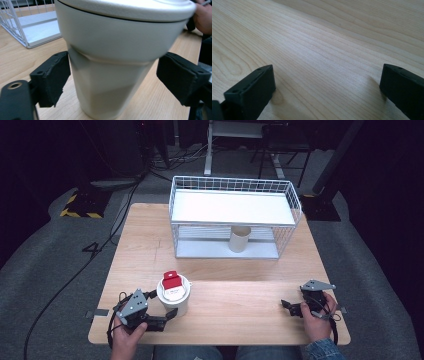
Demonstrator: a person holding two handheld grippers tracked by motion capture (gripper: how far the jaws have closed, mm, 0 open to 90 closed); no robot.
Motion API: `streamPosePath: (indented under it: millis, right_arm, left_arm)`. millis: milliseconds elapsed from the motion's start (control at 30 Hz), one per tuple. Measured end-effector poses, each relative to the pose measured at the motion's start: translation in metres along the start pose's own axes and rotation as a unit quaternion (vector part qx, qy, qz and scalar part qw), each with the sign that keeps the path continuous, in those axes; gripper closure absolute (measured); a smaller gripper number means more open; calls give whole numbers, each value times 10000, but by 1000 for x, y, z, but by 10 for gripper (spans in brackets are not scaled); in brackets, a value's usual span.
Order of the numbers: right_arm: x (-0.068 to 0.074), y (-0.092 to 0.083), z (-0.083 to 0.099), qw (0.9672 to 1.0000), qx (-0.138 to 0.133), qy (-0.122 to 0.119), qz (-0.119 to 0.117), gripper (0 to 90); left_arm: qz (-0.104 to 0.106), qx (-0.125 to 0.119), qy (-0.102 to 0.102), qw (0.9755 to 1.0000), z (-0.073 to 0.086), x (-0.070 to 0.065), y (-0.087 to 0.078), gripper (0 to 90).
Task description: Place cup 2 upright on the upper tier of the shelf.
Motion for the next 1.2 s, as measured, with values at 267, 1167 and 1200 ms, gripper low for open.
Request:
streamPosePath:
  millis: [267, 1167, 1200]
  right_arm:
    - [0, 0, 0, 10000, -2, -2, 0, 4]
    - [0, 0, 0, 10000, -6, -19, 28, 6]
    - [0, 0, 0, 10000, -7, -18, 30, 6]
  left_arm:
    - [-185, -95, -145, 9997, -2, -1, 16, 84]
    - [-478, -211, 10, 9986, -1, -2, 33, 119]
    - [-485, -201, 15, 9986, -1, -2, 33, 120]
Point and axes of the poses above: each handheld gripper's, and its own axes: y roughly forward along the jaws, z roughly out of its underside, x roughly to its left, the point moved 8 cm from there along y, roughly forward along the jaws, and after that the axes turned 2 degrees about x, right-handed, at the moved point
